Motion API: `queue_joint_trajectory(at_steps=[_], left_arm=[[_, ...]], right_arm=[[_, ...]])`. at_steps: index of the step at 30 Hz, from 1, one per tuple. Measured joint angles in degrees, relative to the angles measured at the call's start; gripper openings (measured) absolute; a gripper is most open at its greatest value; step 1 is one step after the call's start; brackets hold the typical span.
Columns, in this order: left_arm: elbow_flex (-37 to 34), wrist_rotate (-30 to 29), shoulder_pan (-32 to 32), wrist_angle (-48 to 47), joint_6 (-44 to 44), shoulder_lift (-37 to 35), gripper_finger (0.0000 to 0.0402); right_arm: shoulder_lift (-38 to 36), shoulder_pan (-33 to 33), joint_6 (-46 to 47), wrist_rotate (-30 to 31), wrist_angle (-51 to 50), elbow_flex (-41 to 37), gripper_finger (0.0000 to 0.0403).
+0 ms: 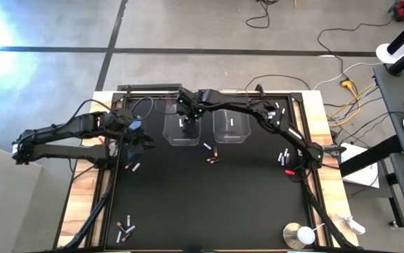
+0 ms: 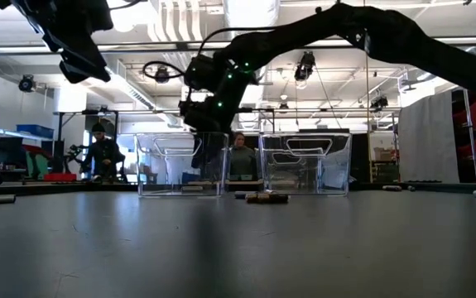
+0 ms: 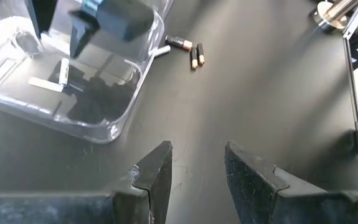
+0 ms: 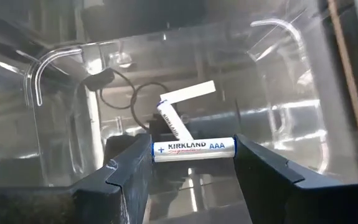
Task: Sort batteries
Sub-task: Put the white battery into the left transparent bin
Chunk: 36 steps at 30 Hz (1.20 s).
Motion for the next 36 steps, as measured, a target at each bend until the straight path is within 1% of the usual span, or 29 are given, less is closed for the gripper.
queue_joint_trajectory(at_steps=[3,12,16,25,36], left_arm=[[0.0,0.0,0.0,1.3,-0.2,0.3,0.0127],[0.0,0.1,0.0,2.0,-0.9,0.3,0.0127],[0.0,0.1,0.0,2.0,-0.9,0.1,0.0127],[0.0,0.1,0.0,2.1,0.4,0.1,0.0127],[0.0,0.2,0.0,2.1,0.6,-0.9,0.0127]], right_arm=[[0.7,0.0,0.6,0.0,0.0,0.0,0.0196],[0.9,0.0,-2.3,0.0,-1.7,0.0,0.0196],[0.9,0.0,-2.4,0.0,-3.5,-0.2,0.0196],[0.9,0.1,-0.8,-0.2,-3.8,-2.3,0.0196],[0.9,0.1,-1.6,-0.2,-4.0,-3.4,0.0196]])
